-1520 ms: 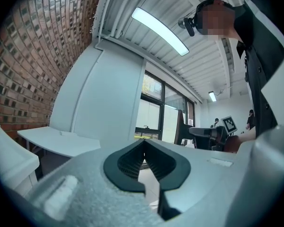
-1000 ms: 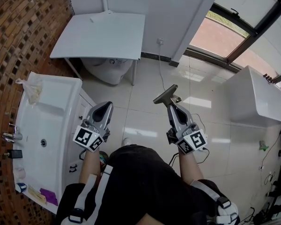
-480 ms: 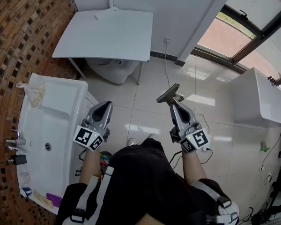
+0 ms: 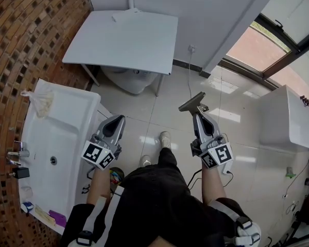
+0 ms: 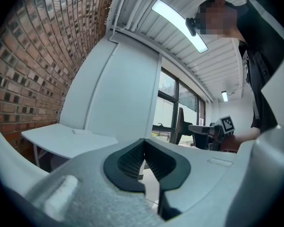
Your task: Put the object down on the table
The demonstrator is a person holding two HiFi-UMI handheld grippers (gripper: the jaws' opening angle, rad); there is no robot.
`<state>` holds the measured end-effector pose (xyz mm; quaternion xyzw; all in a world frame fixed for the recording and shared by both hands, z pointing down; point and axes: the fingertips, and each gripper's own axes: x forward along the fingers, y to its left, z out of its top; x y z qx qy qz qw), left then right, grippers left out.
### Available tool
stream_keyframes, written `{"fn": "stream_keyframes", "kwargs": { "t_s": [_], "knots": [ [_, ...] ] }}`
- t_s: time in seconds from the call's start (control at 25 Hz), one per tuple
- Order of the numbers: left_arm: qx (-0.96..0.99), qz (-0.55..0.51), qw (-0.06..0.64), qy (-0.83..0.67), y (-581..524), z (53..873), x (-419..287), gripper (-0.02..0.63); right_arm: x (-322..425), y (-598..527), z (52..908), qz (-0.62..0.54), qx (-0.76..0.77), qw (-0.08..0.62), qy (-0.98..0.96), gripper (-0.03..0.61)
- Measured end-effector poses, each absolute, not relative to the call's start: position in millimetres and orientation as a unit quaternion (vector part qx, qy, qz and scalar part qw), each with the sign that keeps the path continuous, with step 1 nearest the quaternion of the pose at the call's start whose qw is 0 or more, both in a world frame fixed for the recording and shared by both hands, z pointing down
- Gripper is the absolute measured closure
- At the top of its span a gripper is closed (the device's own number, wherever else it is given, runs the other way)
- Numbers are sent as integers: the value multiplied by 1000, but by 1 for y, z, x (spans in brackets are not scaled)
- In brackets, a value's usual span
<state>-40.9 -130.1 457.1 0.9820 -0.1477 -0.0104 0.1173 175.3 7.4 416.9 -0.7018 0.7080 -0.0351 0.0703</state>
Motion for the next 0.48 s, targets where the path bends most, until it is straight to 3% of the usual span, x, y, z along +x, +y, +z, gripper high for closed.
{"fn": "stream_keyframes", "kwargs": {
  "t_s": [0.48],
  "knots": [
    [969,-26,101,-226,-184,444,-14,614,237,-59,416,-29,-670,77,737,572]
  ]
}}
